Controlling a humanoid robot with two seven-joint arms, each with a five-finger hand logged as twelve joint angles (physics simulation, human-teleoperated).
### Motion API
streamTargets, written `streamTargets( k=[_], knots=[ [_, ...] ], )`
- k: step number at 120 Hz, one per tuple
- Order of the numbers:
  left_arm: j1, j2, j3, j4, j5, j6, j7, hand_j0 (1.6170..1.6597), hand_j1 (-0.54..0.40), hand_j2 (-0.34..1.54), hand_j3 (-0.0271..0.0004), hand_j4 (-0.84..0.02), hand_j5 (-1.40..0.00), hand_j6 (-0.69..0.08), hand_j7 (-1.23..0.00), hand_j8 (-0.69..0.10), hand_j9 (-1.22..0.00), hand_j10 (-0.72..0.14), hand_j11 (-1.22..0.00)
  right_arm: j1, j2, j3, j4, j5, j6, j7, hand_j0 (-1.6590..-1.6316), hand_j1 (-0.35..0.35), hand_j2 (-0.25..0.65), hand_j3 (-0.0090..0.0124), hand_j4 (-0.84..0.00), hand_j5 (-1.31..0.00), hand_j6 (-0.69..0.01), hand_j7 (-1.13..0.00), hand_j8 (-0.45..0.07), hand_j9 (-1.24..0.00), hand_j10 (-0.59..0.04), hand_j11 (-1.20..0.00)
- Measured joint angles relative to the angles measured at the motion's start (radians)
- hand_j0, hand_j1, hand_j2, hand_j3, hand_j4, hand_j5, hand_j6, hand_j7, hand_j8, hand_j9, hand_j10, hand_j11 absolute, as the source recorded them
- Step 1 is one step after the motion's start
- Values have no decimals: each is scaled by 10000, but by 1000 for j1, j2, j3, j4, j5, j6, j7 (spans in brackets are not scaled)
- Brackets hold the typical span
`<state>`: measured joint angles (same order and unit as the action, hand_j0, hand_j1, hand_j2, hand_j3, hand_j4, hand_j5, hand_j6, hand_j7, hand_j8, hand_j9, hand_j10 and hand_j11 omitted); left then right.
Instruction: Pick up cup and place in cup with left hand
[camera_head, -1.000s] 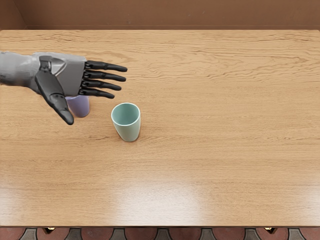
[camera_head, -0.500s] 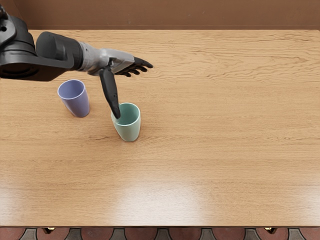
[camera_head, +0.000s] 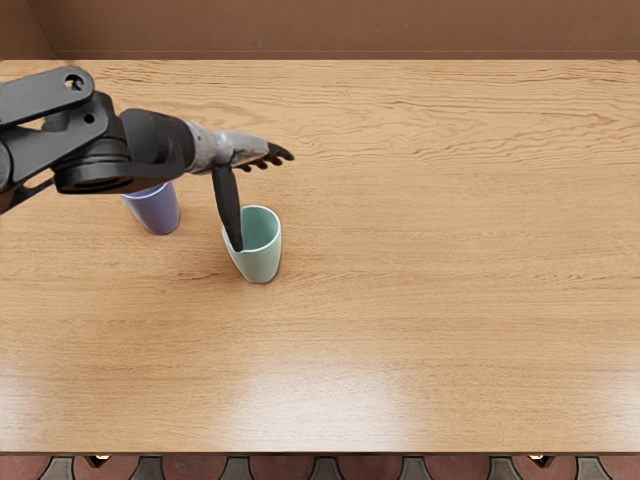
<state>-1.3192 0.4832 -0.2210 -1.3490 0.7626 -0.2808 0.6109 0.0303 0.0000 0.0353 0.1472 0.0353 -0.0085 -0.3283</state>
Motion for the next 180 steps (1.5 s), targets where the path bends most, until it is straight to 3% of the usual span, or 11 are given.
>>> streamTargets(
  k=[71,101,117,134,148,159,165,170,174,175,180],
  knots=[
    [3,-43,142,-43,35,141,0,16581,2101,245,0,-1188,-1518,-1196,-1517,-1193,-1516,-1184,-1515,2,0,0,0,0,1,0,-16581,-3491,1,0,-3,-1,-5,0,-3,0,-2,0],
    [-1,-51,167,-43,49,172,0,16580,964,876,0,-1539,-2011,-1540,-2018,-1526,-2029,-1503,-2042,3,0,1,0,0,1,0,-16581,-3491,0,0,-4,-1,-5,0,-4,0,-2,0],
    [-4,-49,169,-43,43,169,0,16581,585,732,0,-2136,-2753,-2140,-2756,-2133,-2760,-2116,-2766,3,0,1,0,0,1,0,-16581,-3491,0,0,-3,-1,-5,0,-4,0,-2,0],
    [-5,-48,169,-44,37,167,-1,16580,-588,944,0,-3071,-3767,-3064,-3785,-3015,-3837,-2984,-3859,6,0,2,0,0,1,0,-16581,-3491,0,0,-4,-1,-5,0,-4,0,-3,0],
    [-7,-50,168,-44,34,167,-1,16566,-236,456,0,-3695,-4438,-3693,-4468,-3523,-4643,-3482,-4684,7,0,3,0,0,1,0,-16581,-3491,0,0,-4,-1,-5,0,-4,0,-2,0],
    [-13,-49,169,-44,28,161,-1,16551,-585,187,0,-3865,-5027,-3811,-5062,-3600,-5245,-3641,-5288,8,0,2,0,0,1,0,-16581,-3491,0,0,-3,-1,-5,0,-3,0,-2,0],
    [-14,-49,170,-44,29,157,1,16536,-127,-574,0,-4004,-5274,-3474,-5294,-3243,-5453,-3855,-5453,8,0,2,0,0,1,0,-16581,-3491,2,0,-2,-1,-3,0,-2,0,0,0],
    [-14,-49,169,-44,28,155,1,16519,945,-1092,0,-4108,-5586,-3854,-5602,-3121,-5700,-3821,-5663,9,0,2,0,0,1,0,-16581,-3491,2,0,-2,0,-3,0,-1,0,1,0],
    [-15,-48,170,-44,26,154,1,16512,1796,-1611,0,-4219,-5802,-3639,-5832,-2921,-5881,-3646,-5848,9,0,2,0,0,1,0,-16581,-3491,2,0,-2,0,-2,0,0,0,2,-1],
    [-15,-48,170,-44,26,154,1,16512,1980,-1664,0,-4256,-5833,-3598,-5865,-2907,-5899,-4015,-5894,9,0,2,0,0,1,0,-16581,-3491,2,0,-2,0,-2,0,0,0,2,-1],
    [-15,-46,170,-44,22,153,1,16519,2634,-1919,0,-4373,-6066,-3356,-6126,-2734,-6092,-3547,-6115,9,0,2,0,0,1,0,-16581,-3491,3,0,-1,0,-1,0,1,0,3,-1]
  ],
)
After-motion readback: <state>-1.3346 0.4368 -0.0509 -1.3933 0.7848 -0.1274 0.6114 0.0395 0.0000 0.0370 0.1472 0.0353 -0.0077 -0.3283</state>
